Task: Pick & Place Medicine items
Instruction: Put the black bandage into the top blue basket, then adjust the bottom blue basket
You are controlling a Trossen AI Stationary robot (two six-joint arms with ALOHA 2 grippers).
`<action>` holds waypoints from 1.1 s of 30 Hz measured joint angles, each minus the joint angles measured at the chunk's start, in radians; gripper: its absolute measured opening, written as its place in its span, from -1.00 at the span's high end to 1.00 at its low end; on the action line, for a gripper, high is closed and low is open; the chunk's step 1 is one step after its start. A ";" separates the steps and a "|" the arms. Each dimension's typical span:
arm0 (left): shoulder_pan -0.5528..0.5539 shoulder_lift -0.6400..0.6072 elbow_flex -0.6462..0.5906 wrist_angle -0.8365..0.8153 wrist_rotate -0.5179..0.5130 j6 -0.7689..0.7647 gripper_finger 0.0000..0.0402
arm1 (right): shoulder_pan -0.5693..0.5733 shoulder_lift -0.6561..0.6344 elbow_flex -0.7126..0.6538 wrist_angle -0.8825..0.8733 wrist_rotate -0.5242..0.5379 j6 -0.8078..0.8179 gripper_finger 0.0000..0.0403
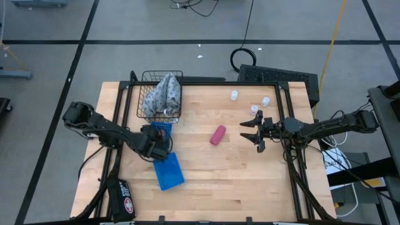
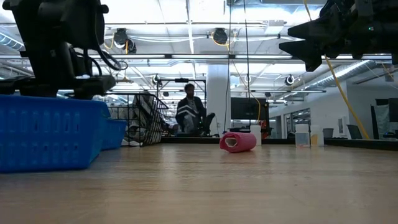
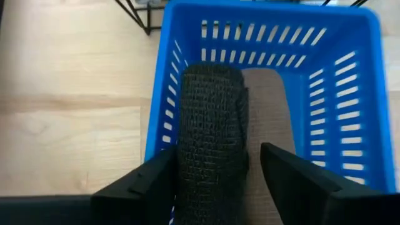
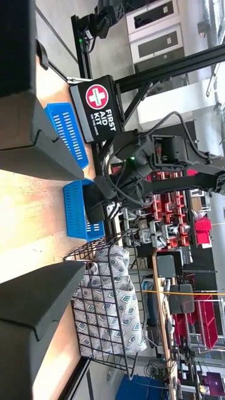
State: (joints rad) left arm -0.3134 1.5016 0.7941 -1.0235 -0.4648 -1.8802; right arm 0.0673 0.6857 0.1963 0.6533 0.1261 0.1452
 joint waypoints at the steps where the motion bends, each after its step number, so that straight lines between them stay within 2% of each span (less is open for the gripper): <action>1: 0.000 -0.009 0.000 -0.004 -0.003 0.001 -0.18 | 0.000 0.000 0.000 0.000 0.000 0.000 -0.04; 10: -0.001 -0.131 0.016 -0.024 -0.038 0.061 -0.27 | 0.000 0.000 0.000 0.000 0.000 0.000 -0.04; 16: -0.052 -0.217 0.103 0.028 -0.044 0.251 -0.27 | 0.000 0.000 0.000 0.000 0.000 0.000 -0.04; 19: -0.077 -0.228 0.134 0.180 0.054 0.416 -0.27 | 0.000 0.000 0.000 0.000 0.000 0.000 -0.04; 25: -0.153 -0.162 0.134 0.621 0.357 0.642 -0.27 | 0.000 0.000 0.000 0.000 0.000 0.001 -0.04; 29: -0.185 -0.087 0.134 0.640 0.492 0.657 -0.27 | 0.000 0.000 0.000 0.002 0.000 0.011 -0.04; 33: -0.188 -0.028 0.133 0.500 0.516 0.612 -0.27 | 0.000 0.000 0.000 0.008 -0.019 0.011 -0.04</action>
State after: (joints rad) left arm -0.5018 1.4735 0.9269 -0.5237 0.0517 -1.2678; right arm 0.0673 0.6857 0.1963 0.6615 0.1068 0.1564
